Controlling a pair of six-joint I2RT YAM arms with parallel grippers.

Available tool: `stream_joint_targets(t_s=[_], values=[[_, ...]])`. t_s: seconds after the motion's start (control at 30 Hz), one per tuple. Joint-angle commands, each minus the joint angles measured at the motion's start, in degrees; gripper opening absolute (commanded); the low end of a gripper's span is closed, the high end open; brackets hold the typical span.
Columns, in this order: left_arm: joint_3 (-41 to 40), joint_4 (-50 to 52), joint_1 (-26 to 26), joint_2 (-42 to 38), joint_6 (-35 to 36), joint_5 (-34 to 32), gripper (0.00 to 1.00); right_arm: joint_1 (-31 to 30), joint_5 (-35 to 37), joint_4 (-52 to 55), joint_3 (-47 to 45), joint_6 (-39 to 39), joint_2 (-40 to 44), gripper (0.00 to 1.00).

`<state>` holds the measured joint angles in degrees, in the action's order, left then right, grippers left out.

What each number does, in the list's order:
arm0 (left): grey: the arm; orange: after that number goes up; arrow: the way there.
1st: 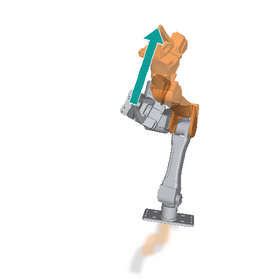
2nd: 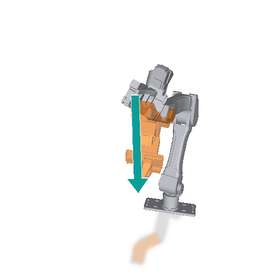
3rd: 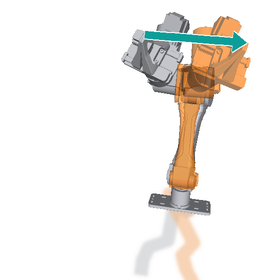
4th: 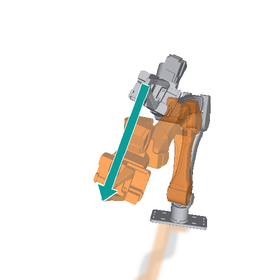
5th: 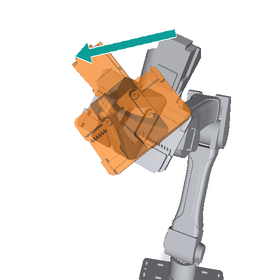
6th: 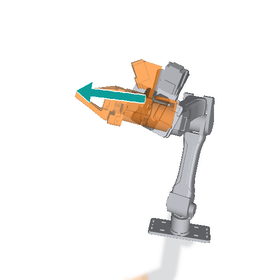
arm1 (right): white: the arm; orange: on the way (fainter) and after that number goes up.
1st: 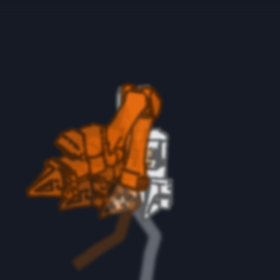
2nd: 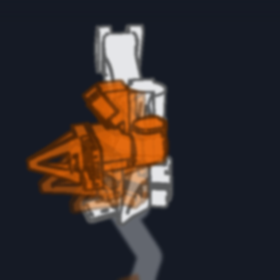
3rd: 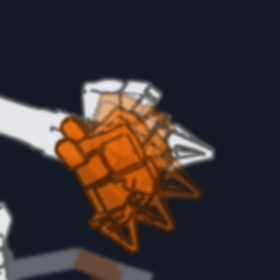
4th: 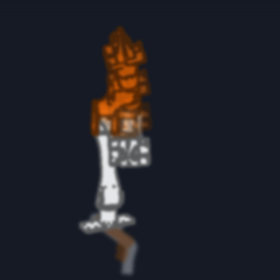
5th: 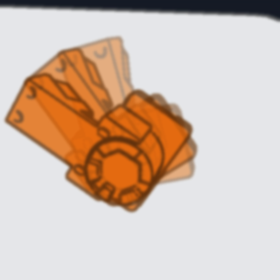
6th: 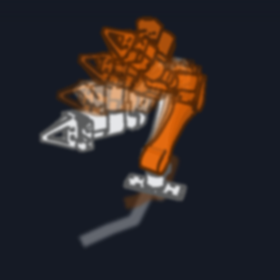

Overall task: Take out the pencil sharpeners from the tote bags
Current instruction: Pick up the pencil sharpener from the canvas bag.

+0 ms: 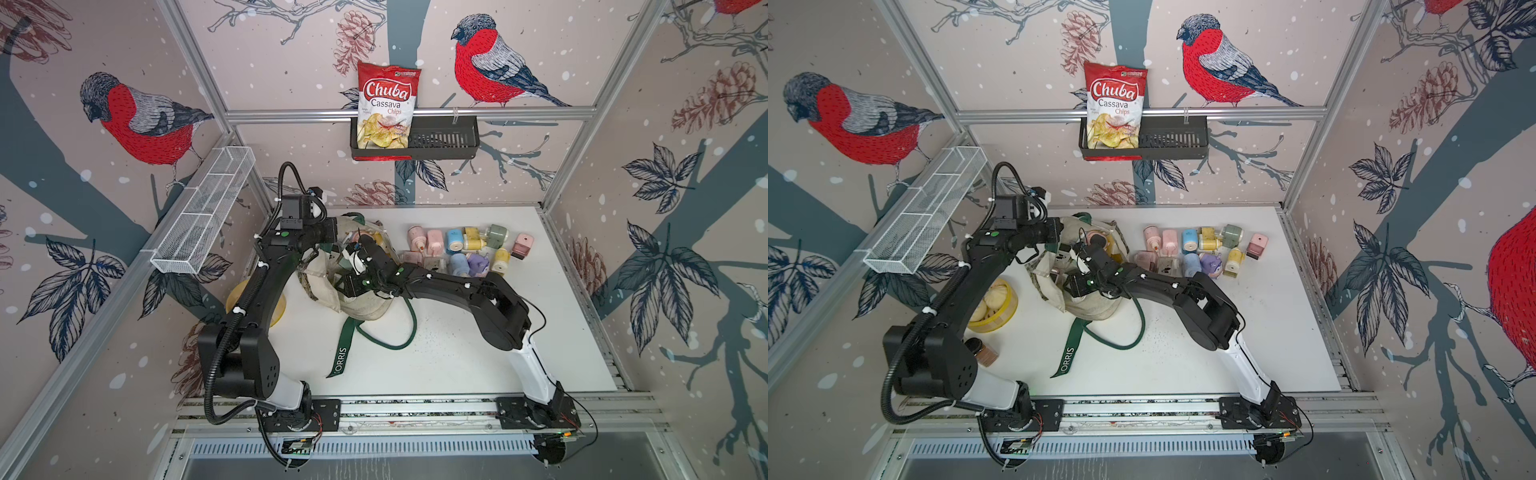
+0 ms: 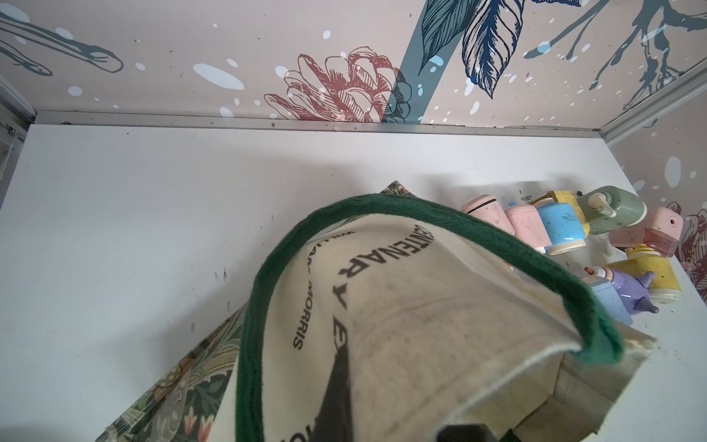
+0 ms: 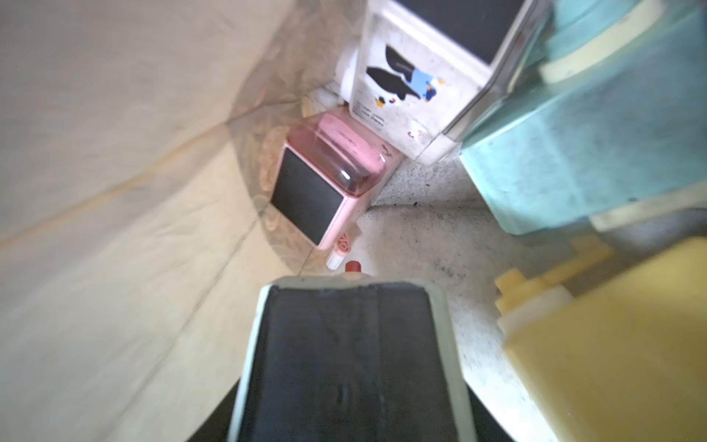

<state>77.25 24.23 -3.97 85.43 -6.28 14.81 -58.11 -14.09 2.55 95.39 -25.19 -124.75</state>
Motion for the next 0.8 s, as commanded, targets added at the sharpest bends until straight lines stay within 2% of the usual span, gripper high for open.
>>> stream_joint_targets(t_s=[0.0, 0.5, 0.77], values=[[0.2, -3.5, -0.1, -0.1, -0.5, -1.6, 0.0, 0.1, 2.2, -1.6, -3.3, 1.2, 3.6, 0.36], [0.4, -3.2, -0.3, -0.4, -0.7, -1.6, 0.0, 0.9, 7.9, -0.6, -24.5, 1.6, 28.4, 0.35], [0.4, -3.2, -0.3, -1.0, -0.8, -1.4, 0.0, 10.6, 8.6, 1.9, -34.8, 0.7, 47.7, 0.33]])
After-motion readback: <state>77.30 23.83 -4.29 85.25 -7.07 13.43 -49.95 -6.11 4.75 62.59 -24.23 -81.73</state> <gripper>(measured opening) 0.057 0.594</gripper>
